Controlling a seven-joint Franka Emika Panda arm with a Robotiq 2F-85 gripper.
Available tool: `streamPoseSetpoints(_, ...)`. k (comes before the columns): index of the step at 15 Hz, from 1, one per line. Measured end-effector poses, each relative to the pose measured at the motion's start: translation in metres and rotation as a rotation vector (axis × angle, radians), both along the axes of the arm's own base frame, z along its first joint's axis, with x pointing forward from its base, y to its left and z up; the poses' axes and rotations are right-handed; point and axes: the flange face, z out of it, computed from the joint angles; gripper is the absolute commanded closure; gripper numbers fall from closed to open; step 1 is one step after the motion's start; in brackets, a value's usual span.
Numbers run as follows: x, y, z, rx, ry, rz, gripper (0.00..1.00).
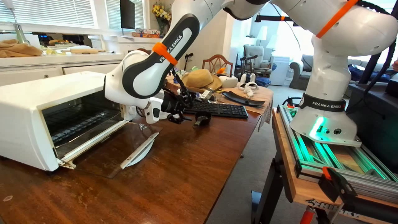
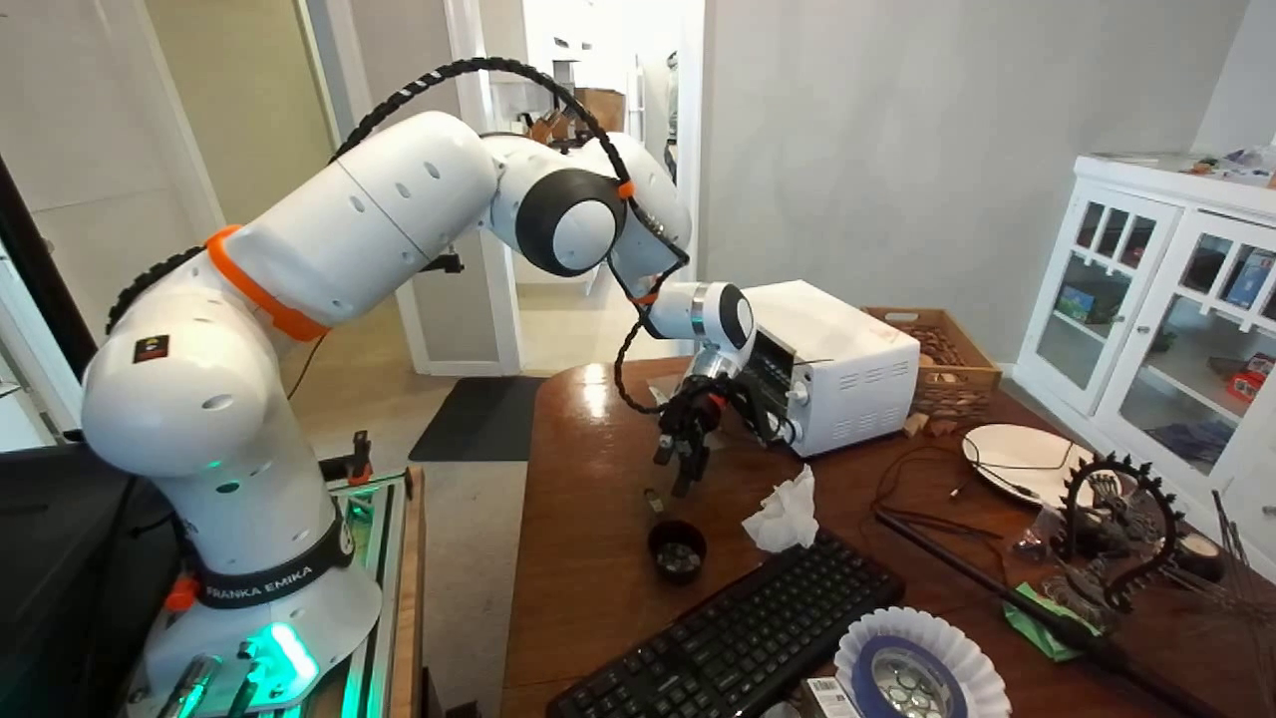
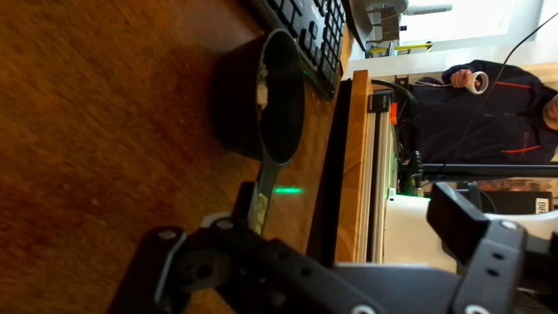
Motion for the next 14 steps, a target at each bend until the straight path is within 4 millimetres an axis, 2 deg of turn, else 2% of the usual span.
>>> streamPoseSetpoints(3,0.01,-0.011,-0.006,0.013,-0.045,-0.027,0.0)
streamPoseSetpoints(9,0.011,-0.01,-0.019,0.021,-0.058,-0.066,0.0)
streamPoseSetpoints(11,0.011,-0.009,-0.023,0.025,-0.059,-0.09,0.08)
streamPoseSetpoints(12,0.01,-0.009,-0.025,0.027,-0.058,-0.102,0.07)
streamPoseSetpoints(13,0.01,-0.008,-0.026,0.03,-0.056,-0.113,0.11)
streamPoseSetpoints(14,0.009,-0.008,-0.028,0.032,-0.055,-0.123,0.09)
